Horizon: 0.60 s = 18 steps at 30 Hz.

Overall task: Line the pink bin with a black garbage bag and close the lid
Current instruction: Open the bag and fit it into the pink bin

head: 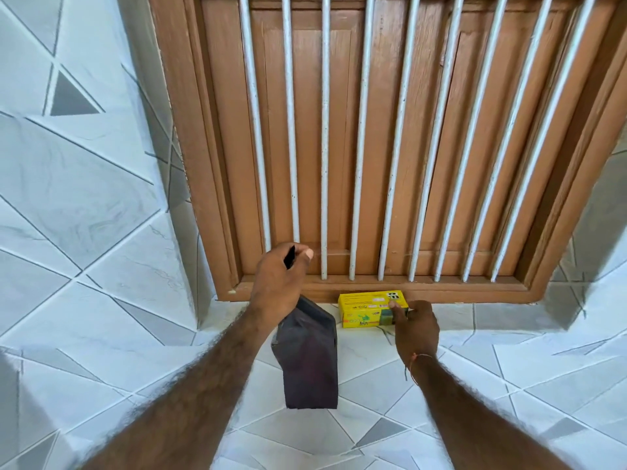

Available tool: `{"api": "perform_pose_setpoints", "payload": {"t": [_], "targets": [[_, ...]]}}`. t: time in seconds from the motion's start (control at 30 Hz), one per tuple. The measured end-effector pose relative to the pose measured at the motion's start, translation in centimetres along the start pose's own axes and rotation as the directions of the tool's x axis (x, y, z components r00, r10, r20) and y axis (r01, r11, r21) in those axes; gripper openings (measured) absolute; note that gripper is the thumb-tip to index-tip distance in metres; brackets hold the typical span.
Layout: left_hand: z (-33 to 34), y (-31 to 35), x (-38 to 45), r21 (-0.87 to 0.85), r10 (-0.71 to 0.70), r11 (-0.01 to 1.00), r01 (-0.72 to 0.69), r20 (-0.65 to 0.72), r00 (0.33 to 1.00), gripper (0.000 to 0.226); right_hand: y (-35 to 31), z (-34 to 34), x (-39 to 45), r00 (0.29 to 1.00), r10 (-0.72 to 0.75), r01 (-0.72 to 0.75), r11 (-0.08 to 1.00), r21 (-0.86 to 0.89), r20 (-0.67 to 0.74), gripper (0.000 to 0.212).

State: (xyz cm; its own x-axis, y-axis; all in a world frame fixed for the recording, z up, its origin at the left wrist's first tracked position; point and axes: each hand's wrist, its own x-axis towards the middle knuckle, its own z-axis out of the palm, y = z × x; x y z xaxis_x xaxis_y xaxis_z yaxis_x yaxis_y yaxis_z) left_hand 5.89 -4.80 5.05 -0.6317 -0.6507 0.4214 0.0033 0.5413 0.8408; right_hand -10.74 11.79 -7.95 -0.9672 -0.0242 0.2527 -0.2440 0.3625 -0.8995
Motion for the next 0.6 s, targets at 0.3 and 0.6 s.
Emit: {"api": "perform_pose_setpoints", "payload": {"t": [0.3, 0.6], "targets": [[-1.2, 3.9, -1.4, -0.238, 0.012, 0.971, -0.010, 0.006, 1.000, 0.029, -4.8, 0.1, -10.2, 0.724, -0.302, 0.287, 0.949, 0.126, 0.620, 0.085], [-4.2, 9.7, -2.4, -0.444, -0.011, 0.895, 0.045, 0.080, 0.997, 0.023, -2.8, -1.3, -14.5, 0.762, -0.167, 0.217, 0.976, -0.004, 0.625, 0.024]]}}
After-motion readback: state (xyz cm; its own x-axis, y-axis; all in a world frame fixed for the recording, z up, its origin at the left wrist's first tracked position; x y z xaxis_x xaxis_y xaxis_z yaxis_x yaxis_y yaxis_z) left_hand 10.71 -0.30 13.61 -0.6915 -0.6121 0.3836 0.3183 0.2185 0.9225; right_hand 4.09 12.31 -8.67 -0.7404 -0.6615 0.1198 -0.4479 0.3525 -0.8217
